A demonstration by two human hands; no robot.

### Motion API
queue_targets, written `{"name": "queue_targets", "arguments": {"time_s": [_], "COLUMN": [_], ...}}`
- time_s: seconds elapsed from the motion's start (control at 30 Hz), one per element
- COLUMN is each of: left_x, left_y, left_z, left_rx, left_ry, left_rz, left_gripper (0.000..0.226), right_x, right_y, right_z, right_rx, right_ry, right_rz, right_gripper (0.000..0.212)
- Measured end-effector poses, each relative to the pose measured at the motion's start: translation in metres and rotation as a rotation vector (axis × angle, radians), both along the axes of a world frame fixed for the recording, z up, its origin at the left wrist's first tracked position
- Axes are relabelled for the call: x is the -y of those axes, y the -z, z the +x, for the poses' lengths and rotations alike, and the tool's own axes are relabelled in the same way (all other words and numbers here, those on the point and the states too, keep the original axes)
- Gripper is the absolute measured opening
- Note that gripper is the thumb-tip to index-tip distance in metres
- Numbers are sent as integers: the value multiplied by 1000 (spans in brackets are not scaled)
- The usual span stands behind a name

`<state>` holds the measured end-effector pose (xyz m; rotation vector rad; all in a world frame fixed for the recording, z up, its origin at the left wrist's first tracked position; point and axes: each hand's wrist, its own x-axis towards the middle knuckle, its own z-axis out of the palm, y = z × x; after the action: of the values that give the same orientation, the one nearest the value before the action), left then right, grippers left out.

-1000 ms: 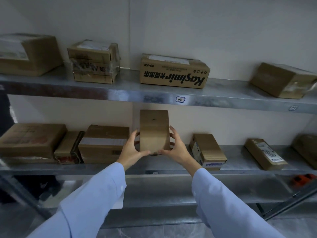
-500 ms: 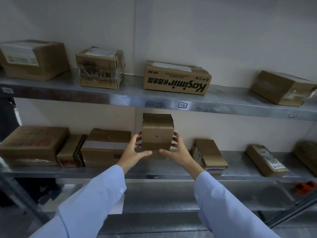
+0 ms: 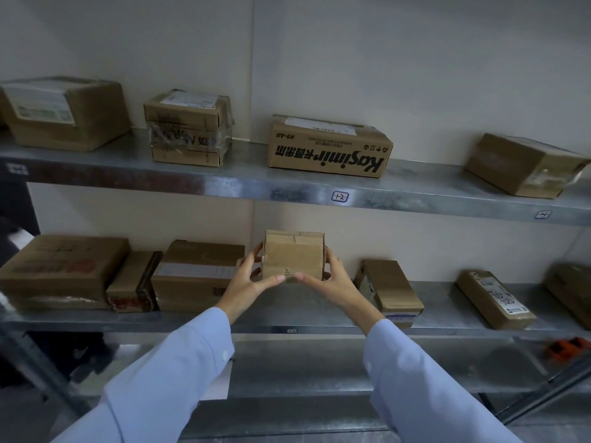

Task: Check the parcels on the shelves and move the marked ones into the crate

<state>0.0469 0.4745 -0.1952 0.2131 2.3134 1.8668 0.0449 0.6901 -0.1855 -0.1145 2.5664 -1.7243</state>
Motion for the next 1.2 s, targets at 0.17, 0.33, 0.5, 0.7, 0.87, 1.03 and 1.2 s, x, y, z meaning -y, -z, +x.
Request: {"name": "queue_targets", "arguments": {"time_s": [0.17,0.33,0.5,0.7,0.87,1.03,1.2], "left_x": [5,1,-1,-4,-7,-11,-17], "left_y": [4,5,3,8,21,48,79], "left_z": [0,0,0,0,-2,-8,-14], "left_rx": [-77,-160,-237,-269,-254,-202,-128], "left_ry": [-36,-107,-127,-123,-151,-157,-181], "left_rz": [27,11,-20,-72,-91,-131,-150], "left_gripper": [75,72,78,79,77,75,76], "right_x": [-6,-2,3,4,-1,-5,-9], "right_y": [2,3,-1,4,18,49,88], "right_z": [1,2,3,2,-1,-7,-14], "right_rx": [29,-42,-113,-133,-118,-49,21], "right_ry": [25,62,73,72,54,65,63], "right_rz": [-117,-109,-28,24,43,13,21], "right_gripper": [79,76,94,91,88,90,87]}}
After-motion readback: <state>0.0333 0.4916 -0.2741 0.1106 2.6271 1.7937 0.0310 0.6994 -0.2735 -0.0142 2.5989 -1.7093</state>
